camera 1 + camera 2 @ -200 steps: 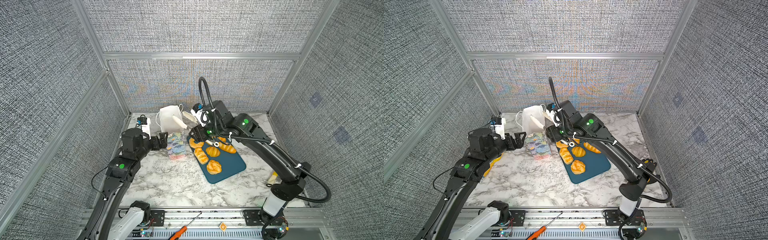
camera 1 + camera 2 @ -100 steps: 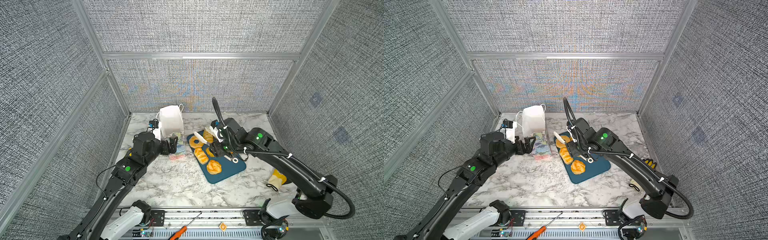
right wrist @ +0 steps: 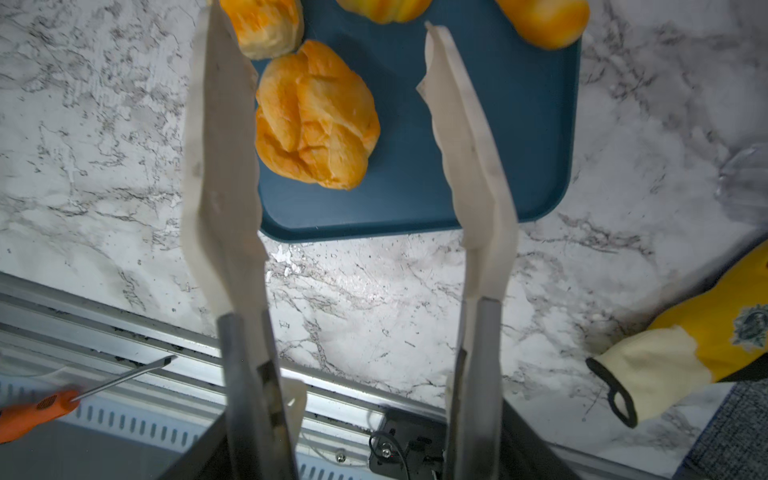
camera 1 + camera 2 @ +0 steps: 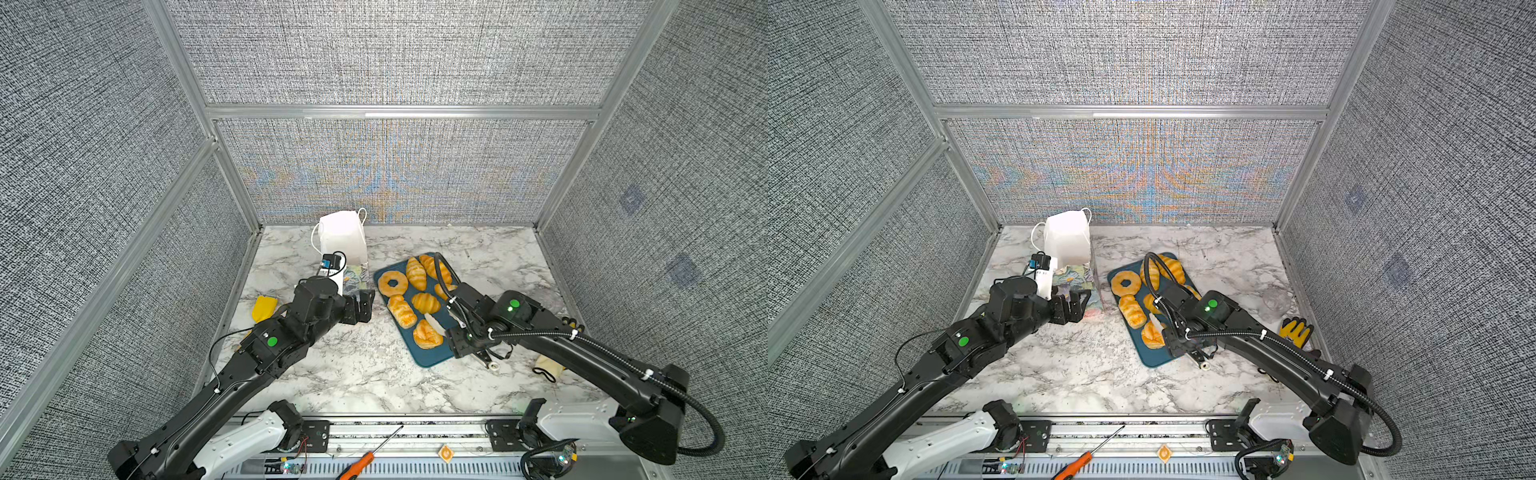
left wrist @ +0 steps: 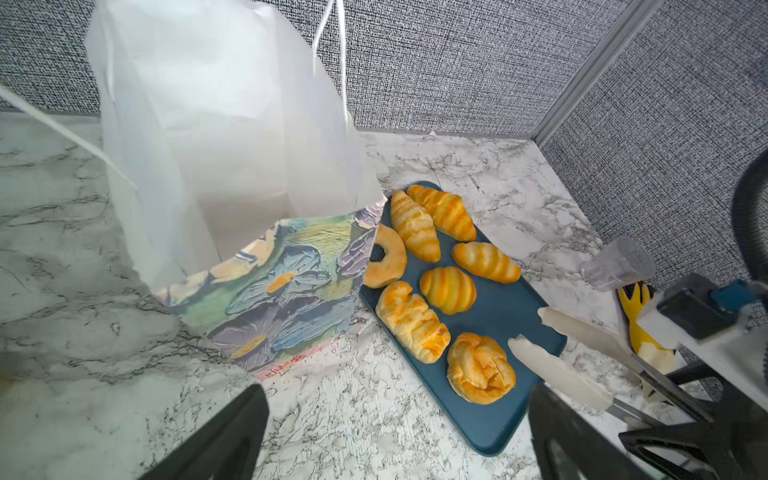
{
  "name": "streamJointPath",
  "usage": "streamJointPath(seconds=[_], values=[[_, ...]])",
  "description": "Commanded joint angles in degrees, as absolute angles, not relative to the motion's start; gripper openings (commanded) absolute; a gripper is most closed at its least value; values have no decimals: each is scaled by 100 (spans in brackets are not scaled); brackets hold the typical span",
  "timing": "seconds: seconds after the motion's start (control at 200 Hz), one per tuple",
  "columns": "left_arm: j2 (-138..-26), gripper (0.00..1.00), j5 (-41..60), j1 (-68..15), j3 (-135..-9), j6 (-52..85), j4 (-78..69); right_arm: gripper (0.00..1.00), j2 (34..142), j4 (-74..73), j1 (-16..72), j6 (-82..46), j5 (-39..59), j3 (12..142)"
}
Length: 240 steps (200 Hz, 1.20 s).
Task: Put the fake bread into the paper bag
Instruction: 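Move empty tongs back over the tray with right gripper while left gripper draws back, then close the tongs on a knotted bread roll with the right gripper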
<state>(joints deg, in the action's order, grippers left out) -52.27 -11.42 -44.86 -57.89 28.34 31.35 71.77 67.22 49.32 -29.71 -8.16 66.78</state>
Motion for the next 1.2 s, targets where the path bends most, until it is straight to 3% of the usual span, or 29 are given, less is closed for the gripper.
streamJointPath(seconds=[0.0,0.48,1.196], values=[[-5203,99,-1486,-4725,-5703,3142,3243,70,7012,6644,5012,-3413,-532,6408],[-5605,99,-1900,-5663,-5575,3634,3263,73,7028,6155,5329,-3433,3,5600],[-5855,99,-1919,-5902,-5462,3783,3219,76,8249,5719,5245,-3516,-436,6028]])
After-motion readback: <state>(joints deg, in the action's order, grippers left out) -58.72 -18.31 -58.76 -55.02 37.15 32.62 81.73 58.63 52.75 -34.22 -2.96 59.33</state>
